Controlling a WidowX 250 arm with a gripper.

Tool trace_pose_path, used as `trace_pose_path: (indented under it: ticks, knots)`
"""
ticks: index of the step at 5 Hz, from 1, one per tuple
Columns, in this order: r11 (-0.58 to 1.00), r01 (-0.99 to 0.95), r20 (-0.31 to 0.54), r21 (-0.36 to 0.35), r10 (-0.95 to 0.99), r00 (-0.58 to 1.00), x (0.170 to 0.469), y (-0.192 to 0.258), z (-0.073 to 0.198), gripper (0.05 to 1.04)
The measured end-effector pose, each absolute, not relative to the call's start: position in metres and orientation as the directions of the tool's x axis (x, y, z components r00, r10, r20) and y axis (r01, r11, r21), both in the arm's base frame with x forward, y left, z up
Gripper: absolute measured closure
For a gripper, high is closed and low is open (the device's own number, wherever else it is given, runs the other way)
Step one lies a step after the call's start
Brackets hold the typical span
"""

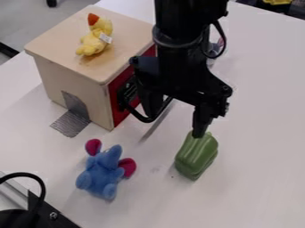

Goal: Move the yellow object to the upper middle of the table

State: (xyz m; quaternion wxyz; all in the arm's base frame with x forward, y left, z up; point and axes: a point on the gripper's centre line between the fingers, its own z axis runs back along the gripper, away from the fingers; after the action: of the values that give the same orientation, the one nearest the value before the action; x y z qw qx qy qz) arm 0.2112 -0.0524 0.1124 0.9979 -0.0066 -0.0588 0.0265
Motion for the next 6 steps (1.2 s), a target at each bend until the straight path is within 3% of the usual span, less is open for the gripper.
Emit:
trace_pose_path:
  ticks: [1, 2, 4, 6]
  knots:
    - [0.999, -0.053, 0.095, -0.011, 0.054, 0.994, 0.208, -0.052, 0.108, 0.083]
    - [0.991, -0.135, 0.1, -0.016, 0.136, 0.986, 0.213, -0.027, 0.12, 0.083]
    - [0.986, -0.166, 0.186, -0.014, 0.166, 0.968, 0.229, 0.031, 0.151, 0.083]
    - [0.992, -0.128, 0.182, 0.023, 0.121, 0.976, 0.268, 0.074, 0.141, 0.083]
